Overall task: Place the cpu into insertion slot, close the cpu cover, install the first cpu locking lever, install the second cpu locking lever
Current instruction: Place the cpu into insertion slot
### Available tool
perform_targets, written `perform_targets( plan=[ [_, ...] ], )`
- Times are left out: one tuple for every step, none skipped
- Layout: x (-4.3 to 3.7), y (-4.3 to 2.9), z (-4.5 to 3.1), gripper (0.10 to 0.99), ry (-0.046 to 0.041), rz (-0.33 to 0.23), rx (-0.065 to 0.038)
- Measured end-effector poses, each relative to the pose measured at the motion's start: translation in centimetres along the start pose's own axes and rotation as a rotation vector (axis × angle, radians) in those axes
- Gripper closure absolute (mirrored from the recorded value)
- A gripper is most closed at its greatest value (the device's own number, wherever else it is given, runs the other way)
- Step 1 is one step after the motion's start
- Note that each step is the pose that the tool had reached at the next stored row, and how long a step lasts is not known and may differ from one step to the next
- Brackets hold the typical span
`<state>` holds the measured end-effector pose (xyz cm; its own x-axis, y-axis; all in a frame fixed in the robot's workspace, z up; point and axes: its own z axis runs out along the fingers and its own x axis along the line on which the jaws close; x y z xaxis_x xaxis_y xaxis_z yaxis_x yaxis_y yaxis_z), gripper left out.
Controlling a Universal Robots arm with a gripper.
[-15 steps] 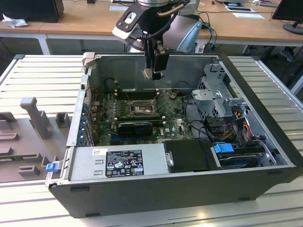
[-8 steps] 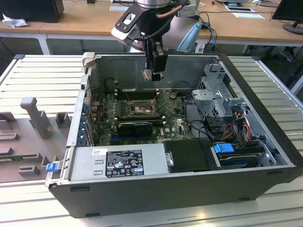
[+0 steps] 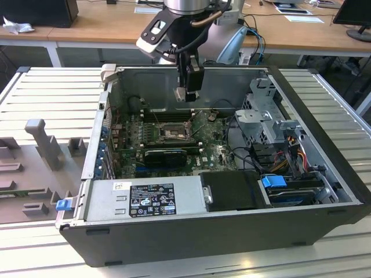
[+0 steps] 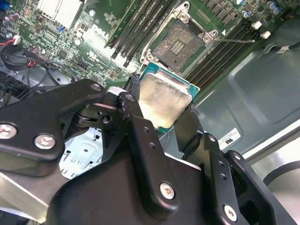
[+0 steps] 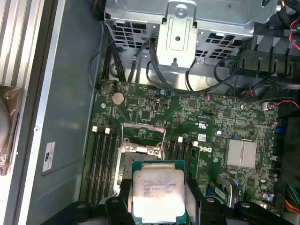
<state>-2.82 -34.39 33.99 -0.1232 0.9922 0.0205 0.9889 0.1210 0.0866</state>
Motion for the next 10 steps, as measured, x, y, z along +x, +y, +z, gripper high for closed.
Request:
perform_targets(
  plan=[
    [0.0, -0.01, 0.13, 0.553, -0.0001, 0.001, 0.0],
    [-0.01, -0.03, 0.31, 0.553, -0.0002, 0.002, 0.0],
    [-0.01, -0.04, 0.46, 0.553, -0.0003, 0.004, 0.0],
    [-0.01, -0.05, 0.53, 0.553, -0.0004, 0.004, 0.0],
    [-0.01, -0.05, 0.59, 0.553, -0.0004, 0.005, 0.0],
    [-0.01, -0.06, 0.72, 0.553, -0.0004, 0.006, 0.0],
    [-0.02, -0.07, 0.84, 0.553, -0.0005, 0.007, 0.0],
    [-0.02, -0.08, 0.96, 0.553, -0.0006, 0.007, 0.0],
    [-0.02, -0.09, 1.06, 0.553, -0.0007, 0.008, 0.0],
    [-0.02, -0.1, 1.12, 0.553, -0.0008, 0.009, 0.0]
  ],
)
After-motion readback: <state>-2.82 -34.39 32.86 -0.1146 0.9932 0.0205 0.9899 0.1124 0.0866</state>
